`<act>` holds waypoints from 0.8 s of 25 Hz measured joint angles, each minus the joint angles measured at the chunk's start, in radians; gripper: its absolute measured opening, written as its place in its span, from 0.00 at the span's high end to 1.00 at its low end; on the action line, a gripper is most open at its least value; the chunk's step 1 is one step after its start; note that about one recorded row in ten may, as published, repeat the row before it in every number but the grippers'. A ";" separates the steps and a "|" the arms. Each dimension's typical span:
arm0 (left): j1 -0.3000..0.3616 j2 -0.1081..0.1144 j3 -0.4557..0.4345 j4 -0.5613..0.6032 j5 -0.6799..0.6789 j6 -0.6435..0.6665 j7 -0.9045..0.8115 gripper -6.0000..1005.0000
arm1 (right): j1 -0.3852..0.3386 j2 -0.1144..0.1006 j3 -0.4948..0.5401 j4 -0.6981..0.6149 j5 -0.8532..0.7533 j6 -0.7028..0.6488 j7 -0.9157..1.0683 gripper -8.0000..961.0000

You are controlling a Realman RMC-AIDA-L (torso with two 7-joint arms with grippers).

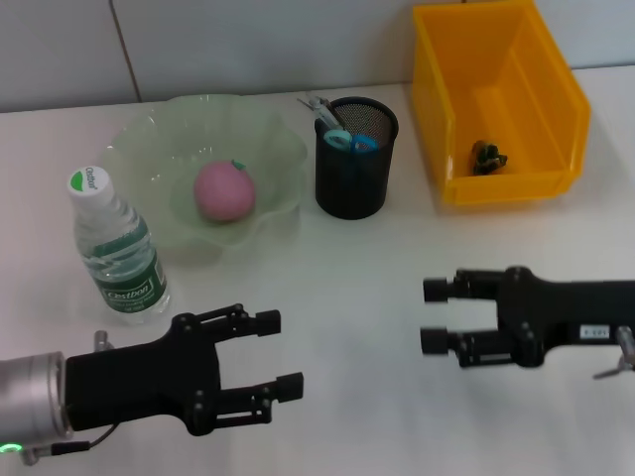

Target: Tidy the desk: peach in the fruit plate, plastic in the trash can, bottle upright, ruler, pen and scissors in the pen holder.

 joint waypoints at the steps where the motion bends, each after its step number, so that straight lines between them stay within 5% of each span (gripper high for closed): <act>1: 0.000 0.000 0.000 0.000 0.000 0.000 0.000 0.22 | -0.001 -0.002 0.000 -0.001 -0.019 -0.005 -0.001 0.19; 20: 0.004 0.009 0.018 0.011 0.048 -0.020 0.015 0.22 | 0.024 0.001 -0.011 0.006 -0.087 0.018 -0.044 0.19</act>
